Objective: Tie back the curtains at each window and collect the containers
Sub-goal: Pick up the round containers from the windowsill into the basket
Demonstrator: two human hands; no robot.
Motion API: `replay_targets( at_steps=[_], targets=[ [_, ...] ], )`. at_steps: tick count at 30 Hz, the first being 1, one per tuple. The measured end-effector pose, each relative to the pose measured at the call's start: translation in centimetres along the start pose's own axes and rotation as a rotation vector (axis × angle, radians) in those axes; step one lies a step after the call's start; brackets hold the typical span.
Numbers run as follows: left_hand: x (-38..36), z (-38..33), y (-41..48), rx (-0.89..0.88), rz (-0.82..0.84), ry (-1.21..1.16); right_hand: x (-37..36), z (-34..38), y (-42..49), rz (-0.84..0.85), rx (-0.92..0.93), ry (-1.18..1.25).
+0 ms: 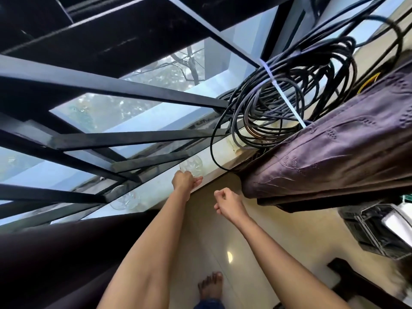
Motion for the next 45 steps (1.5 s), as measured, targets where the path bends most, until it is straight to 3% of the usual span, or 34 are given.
replay_targets(
  at_steps=[9,19,39,45],
  targets=[
    [0.6,3.1,-6.7,-0.03,0.098,0.139,1.8,-0.7,-4.2,-0.045,0.003,0.02],
    [-1.4,6.2,-18.6,-0.24,0.245,0.402,7.2,-6.0,-13.4,-0.166,-0.043,0.129],
    [-13.3,17.4,-44.6,-0.419,0.657,0.765,21.5,-18.6,-36.0,-0.51,-0.129,0.561],
    [-16.5,23.0,-49.7,-0.407,0.74,0.803,24.8,-23.7,-41.8,-0.641,-0.221,0.57]
  ],
)
Point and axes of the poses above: each hand's wrist, its own y-axis towards the middle knuckle, its own x-axis out of the back of the hand, z = x × y, the point moved 3 cm from there along y, towards the middle knuckle
